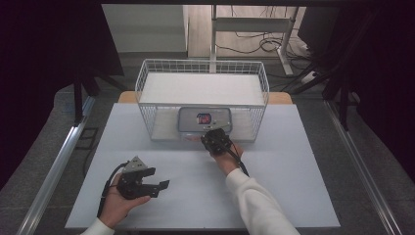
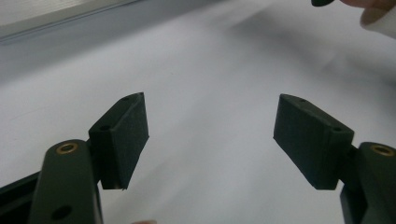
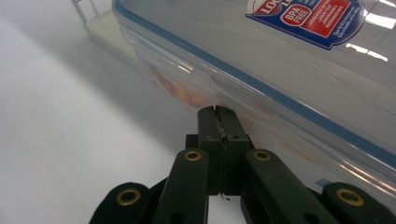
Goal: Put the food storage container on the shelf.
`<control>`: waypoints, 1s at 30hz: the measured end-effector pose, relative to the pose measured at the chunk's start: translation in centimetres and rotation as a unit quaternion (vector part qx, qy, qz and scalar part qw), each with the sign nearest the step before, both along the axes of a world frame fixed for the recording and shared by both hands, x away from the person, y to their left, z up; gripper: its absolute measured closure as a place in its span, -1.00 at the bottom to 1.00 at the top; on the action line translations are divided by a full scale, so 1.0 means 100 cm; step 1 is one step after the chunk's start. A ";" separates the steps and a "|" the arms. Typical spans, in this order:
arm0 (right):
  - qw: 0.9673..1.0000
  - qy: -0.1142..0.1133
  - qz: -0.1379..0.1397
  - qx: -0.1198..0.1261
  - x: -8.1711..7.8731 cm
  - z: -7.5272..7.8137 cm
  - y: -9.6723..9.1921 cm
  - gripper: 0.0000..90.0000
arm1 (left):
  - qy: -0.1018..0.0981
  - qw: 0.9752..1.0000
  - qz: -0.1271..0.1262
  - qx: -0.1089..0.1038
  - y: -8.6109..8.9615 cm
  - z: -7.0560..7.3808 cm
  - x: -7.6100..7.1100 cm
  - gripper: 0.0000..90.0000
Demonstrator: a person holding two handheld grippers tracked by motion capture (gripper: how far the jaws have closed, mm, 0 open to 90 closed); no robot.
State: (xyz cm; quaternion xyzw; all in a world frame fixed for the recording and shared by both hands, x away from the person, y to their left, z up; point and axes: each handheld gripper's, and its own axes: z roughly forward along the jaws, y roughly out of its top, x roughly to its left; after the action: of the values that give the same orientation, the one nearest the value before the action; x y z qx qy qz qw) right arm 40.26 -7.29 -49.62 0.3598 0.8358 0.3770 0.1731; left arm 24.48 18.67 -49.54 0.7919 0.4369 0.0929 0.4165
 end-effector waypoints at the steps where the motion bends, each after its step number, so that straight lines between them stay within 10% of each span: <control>1: 1.000 0.002 -0.004 0.001 0.003 0.000 0.001 0.97 | 0.000 1.000 0.000 0.000 0.000 0.000 0.000 -0.42; 18: 1.000 0.006 -0.025 -0.006 0.025 0.003 0.000 0.97 | 0.001 1.000 0.001 -0.004 0.002 0.000 0.001 -0.41; 22: 0.999 -0.007 0.018 -0.027 0.003 0.016 -0.007 0.97 | -0.002 1.000 0.005 -0.004 0.005 0.001 0.001 -0.42; 30: 0.999 0.011 0.040 0.013 -0.046 0.038 -0.069 0.97 | -0.003 1.000 0.011 0.004 0.004 0.000 0.001 -0.42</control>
State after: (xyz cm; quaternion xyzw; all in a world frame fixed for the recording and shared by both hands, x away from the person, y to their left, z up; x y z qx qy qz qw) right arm 35.65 -14.15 -45.86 0.3326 0.8460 0.3910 0.1443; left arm 24.57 19.06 -49.55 0.7883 0.4441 0.1016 0.4136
